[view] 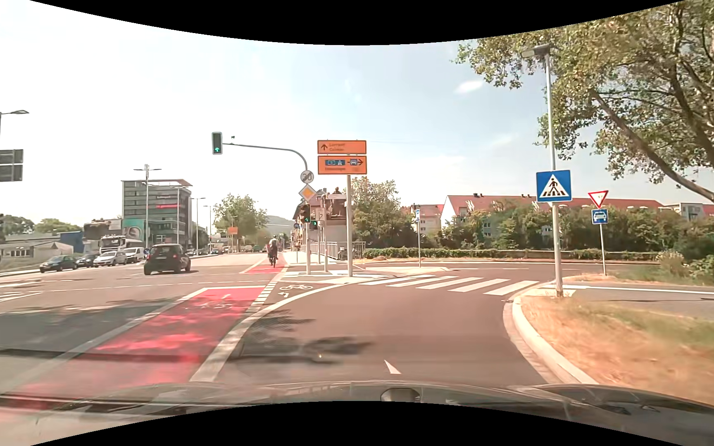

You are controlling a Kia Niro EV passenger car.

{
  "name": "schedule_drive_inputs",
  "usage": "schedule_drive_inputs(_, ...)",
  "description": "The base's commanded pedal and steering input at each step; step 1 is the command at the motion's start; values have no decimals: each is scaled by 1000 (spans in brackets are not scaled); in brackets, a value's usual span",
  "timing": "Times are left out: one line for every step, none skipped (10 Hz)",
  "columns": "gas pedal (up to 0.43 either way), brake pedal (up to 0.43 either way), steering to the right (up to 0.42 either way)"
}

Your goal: Follow the waypoints while adhering to traffic rules and regulations

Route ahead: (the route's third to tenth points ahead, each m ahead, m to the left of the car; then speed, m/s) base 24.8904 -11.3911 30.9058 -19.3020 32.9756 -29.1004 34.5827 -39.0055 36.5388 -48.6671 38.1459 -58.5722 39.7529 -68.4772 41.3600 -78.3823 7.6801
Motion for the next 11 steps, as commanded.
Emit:
schedule_drive_inputs(0,0,75)
schedule_drive_inputs(8,0,86)
schedule_drive_inputs(20,0,96)
schedule_drive_inputs(28,0,108)
schedule_drive_inputs(39,0,118)
schedule_drive_inputs(47,0,130)
schedule_drive_inputs(47,0,142)
schedule_drive_inputs(59,0,151)
schedule_drive_inputs(59,0,164)
schedule_drive_inputs(67,0,177)
schedule_drive_inputs(67,0,184)
